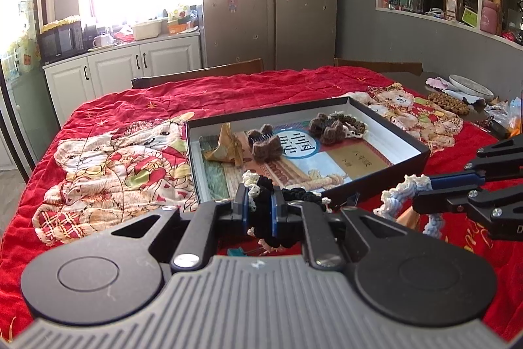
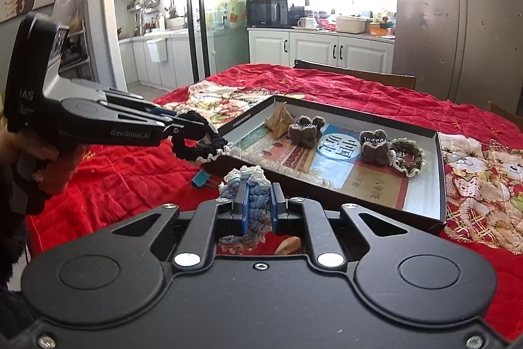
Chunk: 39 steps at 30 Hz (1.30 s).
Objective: Organize objects
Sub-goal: 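Carry the blue-white scrunchie in the right gripper over the box while the left gripper carries the black scrunchie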
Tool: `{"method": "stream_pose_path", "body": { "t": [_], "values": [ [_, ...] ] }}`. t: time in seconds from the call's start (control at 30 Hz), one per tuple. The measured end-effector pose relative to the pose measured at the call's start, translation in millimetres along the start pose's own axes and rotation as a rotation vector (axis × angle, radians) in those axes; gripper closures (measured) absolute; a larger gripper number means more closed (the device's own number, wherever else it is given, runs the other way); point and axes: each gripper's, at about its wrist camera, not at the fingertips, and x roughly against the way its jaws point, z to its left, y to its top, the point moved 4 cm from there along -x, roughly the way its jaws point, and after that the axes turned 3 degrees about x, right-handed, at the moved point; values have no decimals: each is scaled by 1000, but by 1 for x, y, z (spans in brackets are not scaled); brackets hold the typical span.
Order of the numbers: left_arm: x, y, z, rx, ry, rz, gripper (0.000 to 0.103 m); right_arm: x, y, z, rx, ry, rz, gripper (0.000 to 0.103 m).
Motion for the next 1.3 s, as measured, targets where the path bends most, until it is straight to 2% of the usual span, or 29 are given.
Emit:
{"method": "stream_pose_path", "body": {
  "t": [0.6,1.3],
  "values": [
    [-17,28,-9,7,-21,-30,88,8,27,-28,-71,-77,-68,91],
    [-74,63,-31,15,-13,-17,87,-21,53,-117,-239,-239,-95,91]
  ]
}}
